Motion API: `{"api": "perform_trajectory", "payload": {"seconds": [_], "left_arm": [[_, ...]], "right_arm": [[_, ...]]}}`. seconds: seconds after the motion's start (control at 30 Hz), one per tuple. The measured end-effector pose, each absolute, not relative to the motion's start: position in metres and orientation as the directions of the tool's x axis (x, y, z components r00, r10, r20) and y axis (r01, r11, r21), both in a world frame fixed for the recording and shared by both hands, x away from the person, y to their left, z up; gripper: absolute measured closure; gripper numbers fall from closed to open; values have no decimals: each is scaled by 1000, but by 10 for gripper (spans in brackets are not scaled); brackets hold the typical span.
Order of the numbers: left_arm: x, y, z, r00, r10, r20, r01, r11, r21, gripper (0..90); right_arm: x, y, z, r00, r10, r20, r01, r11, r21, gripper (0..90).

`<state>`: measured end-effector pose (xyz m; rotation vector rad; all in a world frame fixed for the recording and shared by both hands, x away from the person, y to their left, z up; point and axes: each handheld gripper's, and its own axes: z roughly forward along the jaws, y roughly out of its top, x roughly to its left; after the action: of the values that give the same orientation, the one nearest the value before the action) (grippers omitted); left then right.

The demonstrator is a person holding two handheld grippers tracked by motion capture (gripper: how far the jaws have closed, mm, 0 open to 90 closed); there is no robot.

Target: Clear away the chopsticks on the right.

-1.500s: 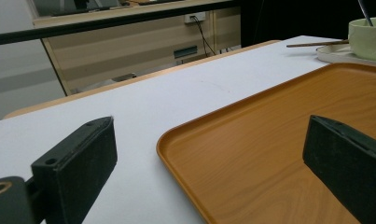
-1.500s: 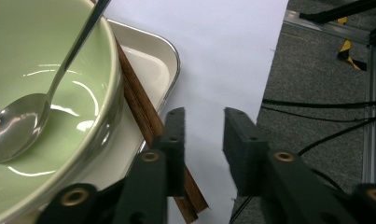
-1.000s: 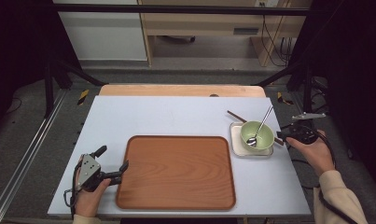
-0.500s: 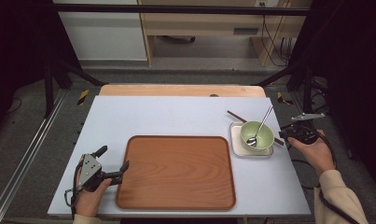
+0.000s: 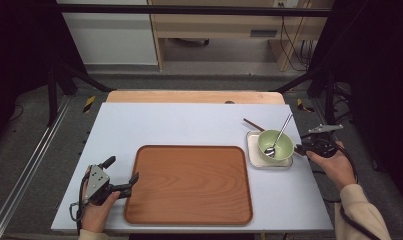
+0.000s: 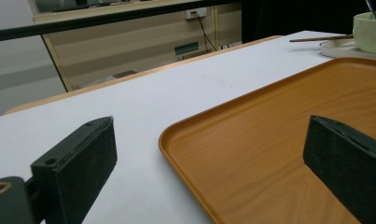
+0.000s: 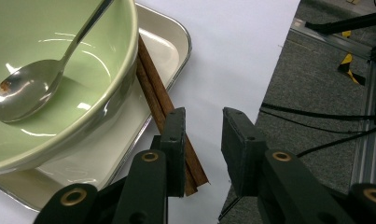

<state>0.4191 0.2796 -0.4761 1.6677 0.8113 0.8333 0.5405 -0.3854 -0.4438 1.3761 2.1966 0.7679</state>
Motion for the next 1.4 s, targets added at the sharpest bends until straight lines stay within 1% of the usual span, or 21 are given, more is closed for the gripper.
{"api": "perform_trajectory", "payload": {"seconds": [0.4, 0.6, 0.67, 1.1, 1.3, 1.4], "left_arm": [[419, 279, -476, 527, 839, 131, 106, -218, 970, 22], [419, 277, -476, 532, 835, 138, 103, -226, 969, 22], [418, 277, -476, 531, 836, 140, 101, -226, 969, 22], [419, 278, -476, 531, 835, 140, 103, -228, 968, 22], [419, 278, -475, 531, 836, 140, 102, -226, 969, 22], [418, 278, -475, 534, 834, 138, 100, -225, 969, 21]], "right_arm": [[547, -384, -446, -398, 914, -75, 670, 345, 657, 685], [545, -385, -447, -411, 909, -68, 666, 350, 659, 684], [544, -385, -446, -403, 914, -58, 669, 337, 663, 681], [544, -381, -444, -422, 904, -68, 669, 361, 649, 677], [547, -381, -445, -415, 907, -75, 669, 360, 651, 667], [548, -381, -445, -412, 908, -73, 670, 357, 651, 646]]}}
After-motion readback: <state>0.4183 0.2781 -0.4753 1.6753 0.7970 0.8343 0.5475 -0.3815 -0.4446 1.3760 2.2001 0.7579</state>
